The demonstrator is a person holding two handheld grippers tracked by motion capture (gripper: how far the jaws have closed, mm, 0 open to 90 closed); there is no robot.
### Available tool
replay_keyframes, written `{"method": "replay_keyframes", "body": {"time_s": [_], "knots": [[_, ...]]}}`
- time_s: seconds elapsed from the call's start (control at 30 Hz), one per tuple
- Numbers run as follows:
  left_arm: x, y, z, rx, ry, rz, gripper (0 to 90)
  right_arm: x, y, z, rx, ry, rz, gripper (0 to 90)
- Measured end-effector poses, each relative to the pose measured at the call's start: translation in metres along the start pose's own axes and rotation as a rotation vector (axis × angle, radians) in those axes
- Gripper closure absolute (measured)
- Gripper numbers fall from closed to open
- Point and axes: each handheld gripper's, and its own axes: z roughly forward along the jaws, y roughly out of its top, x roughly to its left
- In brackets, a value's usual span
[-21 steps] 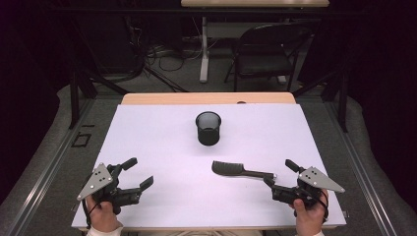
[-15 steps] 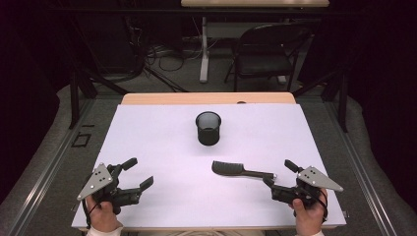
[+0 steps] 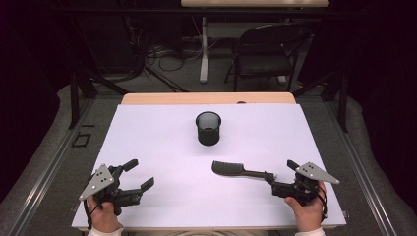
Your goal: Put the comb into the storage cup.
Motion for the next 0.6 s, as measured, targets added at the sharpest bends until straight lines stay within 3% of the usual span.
{"method": "replay_keyframes", "body": {"time_s": [0.27,0.4,0.5,0.53,0.57,0.6], "knots": [[0.0018,-0.0019,0.0002,-0.002,0.007,-0.011,16.2,-0.0057,0.0006,0.0043,0.034,-0.046,0.000,6.9],[0.0021,-0.0021,0.0000,0.003,0.004,-0.012,16.2,-0.0089,0.0013,0.0054,0.021,-0.061,-0.025,22.4],[0.0018,-0.0024,0.0002,0.003,0.005,-0.013,16.2,-0.0093,0.0016,0.0061,0.028,-0.068,-0.034,27.3],[0.0016,-0.0024,0.0005,0.003,0.006,-0.014,16.2,-0.0094,0.0023,0.0075,0.025,-0.057,-0.039,37.0],[0.0015,-0.0023,0.0006,0.004,0.006,-0.014,16.2,-0.0094,0.0023,0.0075,0.025,-0.057,-0.039,37.0],[0.0016,-0.0024,0.0010,0.002,0.003,-0.015,16.2,-0.0094,0.0029,0.0085,0.028,-0.050,-0.051,43.8]]}}
